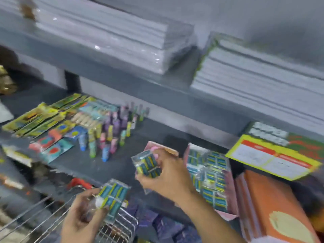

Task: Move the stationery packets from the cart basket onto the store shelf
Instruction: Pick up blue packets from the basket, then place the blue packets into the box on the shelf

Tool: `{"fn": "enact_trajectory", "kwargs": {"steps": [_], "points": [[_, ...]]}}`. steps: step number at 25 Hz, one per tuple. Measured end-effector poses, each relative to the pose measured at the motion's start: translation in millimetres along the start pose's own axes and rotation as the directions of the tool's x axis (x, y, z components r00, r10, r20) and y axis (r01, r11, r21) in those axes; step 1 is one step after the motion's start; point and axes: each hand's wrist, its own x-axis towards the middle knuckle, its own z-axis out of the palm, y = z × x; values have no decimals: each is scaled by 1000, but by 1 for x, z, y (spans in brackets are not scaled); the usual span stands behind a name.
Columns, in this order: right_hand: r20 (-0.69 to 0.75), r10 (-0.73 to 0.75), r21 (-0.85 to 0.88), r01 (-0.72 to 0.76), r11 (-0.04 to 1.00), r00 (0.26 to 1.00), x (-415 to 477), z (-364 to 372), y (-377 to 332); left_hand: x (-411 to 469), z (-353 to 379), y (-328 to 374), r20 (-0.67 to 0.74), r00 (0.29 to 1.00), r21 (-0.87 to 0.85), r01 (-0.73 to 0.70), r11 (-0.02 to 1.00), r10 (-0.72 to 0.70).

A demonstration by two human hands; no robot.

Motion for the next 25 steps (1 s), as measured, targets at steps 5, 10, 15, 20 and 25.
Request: {"fn": "enact_trajectory", "kwargs": {"steps": [5, 10, 15, 20, 25], "points": [[-104, 228, -37, -232, 972, 968, -26, -74, 76, -8, 98, 28, 160, 978, -132, -112, 985, 132], [12, 306, -126, -302, 945, 952, -38, -105, 133, -18, 168, 25, 357, 909, -19, -222, 975, 214], [136, 335, -375, -264, 888, 933, -35, -101, 161, -4, 198, 14, 496, 821, 222, -434, 873, 282], [189, 290, -409, -193, 892, 938, -32, -90, 170, 3, 197, 20, 668, 605, 520, -796, 311, 433], [214, 290, -463, -165, 871, 933, -31, -84, 175, 9, 191, 24, 734, 533, 553, -829, 86, 421]]}}
